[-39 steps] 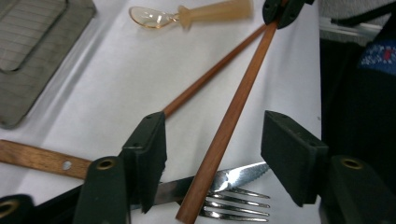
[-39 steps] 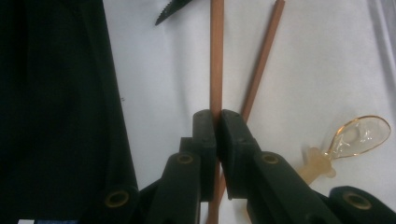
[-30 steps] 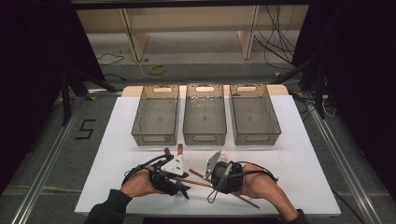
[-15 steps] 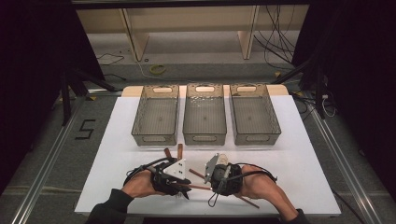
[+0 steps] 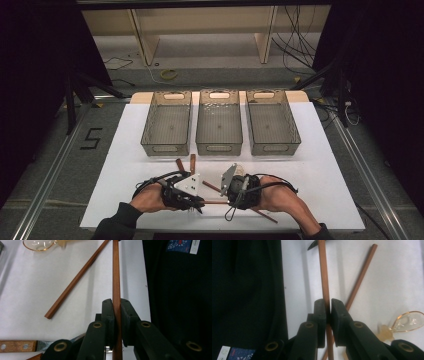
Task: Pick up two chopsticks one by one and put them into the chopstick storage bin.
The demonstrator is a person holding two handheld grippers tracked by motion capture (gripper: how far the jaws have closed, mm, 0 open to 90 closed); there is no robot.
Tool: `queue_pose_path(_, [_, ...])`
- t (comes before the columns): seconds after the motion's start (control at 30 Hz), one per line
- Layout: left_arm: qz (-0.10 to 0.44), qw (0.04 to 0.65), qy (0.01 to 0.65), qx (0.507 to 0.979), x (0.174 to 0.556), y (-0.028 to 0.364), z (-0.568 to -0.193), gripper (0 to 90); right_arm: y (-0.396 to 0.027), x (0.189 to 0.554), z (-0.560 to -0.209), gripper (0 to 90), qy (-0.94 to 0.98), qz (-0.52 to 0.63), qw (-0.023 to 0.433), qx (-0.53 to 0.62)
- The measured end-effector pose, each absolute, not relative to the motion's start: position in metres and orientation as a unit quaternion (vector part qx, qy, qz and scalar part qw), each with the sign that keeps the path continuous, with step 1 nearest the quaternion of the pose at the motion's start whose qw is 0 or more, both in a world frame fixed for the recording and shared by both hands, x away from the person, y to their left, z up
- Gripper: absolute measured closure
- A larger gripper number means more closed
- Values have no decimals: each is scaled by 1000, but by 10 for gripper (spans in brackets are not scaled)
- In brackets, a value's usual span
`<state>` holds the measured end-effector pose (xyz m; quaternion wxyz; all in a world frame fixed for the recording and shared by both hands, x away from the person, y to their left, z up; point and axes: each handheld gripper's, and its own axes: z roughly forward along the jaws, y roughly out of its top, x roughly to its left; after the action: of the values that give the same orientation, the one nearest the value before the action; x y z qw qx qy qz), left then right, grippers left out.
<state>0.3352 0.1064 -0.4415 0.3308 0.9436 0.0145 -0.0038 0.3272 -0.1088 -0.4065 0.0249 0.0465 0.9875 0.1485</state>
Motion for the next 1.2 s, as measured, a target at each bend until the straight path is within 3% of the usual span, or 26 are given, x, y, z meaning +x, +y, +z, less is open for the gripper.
queue_pose_path(0.17, [12, 330, 30, 943, 338, 110, -441, 830, -119, 334, -395, 634, 981, 172, 48, 78])
queue_pose_path(0.47, [38, 359, 96, 928, 350, 123, -436, 829, -142, 339, -373, 445, 948, 271, 59, 156])
queue_pose_path(0.9, [74, 412, 200, 886, 364, 147, -417, 830, -155, 340, -391, 347, 940, 278, 46, 190])
queue_pose_path(1.2, [104, 434, 272, 853, 385, 166, -407, 830, -153, 342, -409, 334, 941, 259, 38, 216])
